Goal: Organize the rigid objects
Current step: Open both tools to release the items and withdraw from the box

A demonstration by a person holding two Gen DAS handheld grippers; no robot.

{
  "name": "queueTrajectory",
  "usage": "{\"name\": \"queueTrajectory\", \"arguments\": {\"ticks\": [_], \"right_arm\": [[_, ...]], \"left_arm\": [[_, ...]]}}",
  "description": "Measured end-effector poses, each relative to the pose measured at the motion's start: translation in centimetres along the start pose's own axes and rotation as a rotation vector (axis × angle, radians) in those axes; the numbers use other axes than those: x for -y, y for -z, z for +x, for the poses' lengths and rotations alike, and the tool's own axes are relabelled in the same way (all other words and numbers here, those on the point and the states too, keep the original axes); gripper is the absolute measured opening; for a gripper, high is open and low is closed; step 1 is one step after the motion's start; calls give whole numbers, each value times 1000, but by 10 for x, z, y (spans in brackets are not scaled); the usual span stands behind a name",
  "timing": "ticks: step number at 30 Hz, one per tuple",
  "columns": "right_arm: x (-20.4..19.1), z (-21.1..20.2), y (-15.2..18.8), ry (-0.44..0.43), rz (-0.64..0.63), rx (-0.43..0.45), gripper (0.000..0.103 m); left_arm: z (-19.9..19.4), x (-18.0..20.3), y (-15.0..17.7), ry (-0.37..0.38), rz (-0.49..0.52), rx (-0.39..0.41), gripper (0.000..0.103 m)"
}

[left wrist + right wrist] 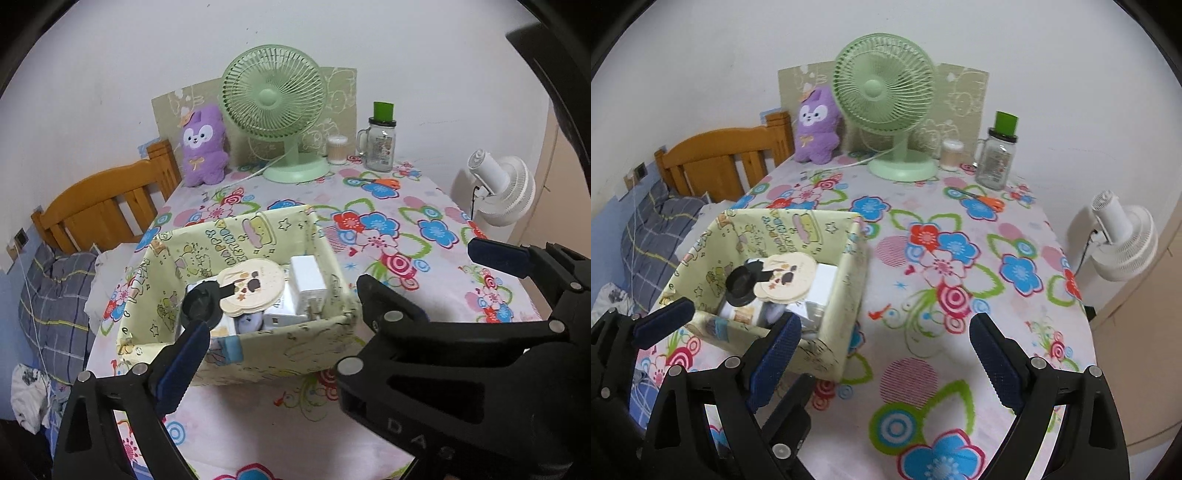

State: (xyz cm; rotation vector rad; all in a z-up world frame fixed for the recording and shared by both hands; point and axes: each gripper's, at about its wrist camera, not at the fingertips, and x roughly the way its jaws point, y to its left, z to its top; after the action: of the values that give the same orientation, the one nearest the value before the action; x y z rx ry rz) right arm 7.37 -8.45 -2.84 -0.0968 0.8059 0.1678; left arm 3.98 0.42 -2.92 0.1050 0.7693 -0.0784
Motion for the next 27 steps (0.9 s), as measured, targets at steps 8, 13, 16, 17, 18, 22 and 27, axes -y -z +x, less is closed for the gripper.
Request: {"name": "queueTrajectory", "arguments": {"ticks": [8, 13, 16, 17, 18, 22, 27], "right_arm": [[23, -19, 12, 64, 39, 34, 95], [37, -36, 20, 117, 60, 80, 95], [44, -45, 26, 129, 71, 96, 96], [47, -47, 27, 128, 75, 97, 96], [50, -49, 28, 128, 77, 100, 96], [58, -60, 33, 140, 89, 124, 96], [64, -75, 39, 151, 99, 157, 96]], "left_arm": [[-13, 14, 4, 10, -3, 32, 101], [-24, 22, 6, 4, 6, 64, 103], [-27, 27, 7, -6, 7, 77, 103], [-28, 28, 7, -4, 6, 79, 103], [-30, 28, 8, -2, 3, 81, 103], [-35, 29, 9, -14, -10, 97, 103], [-44, 32, 11, -24, -12, 124, 103]]}}
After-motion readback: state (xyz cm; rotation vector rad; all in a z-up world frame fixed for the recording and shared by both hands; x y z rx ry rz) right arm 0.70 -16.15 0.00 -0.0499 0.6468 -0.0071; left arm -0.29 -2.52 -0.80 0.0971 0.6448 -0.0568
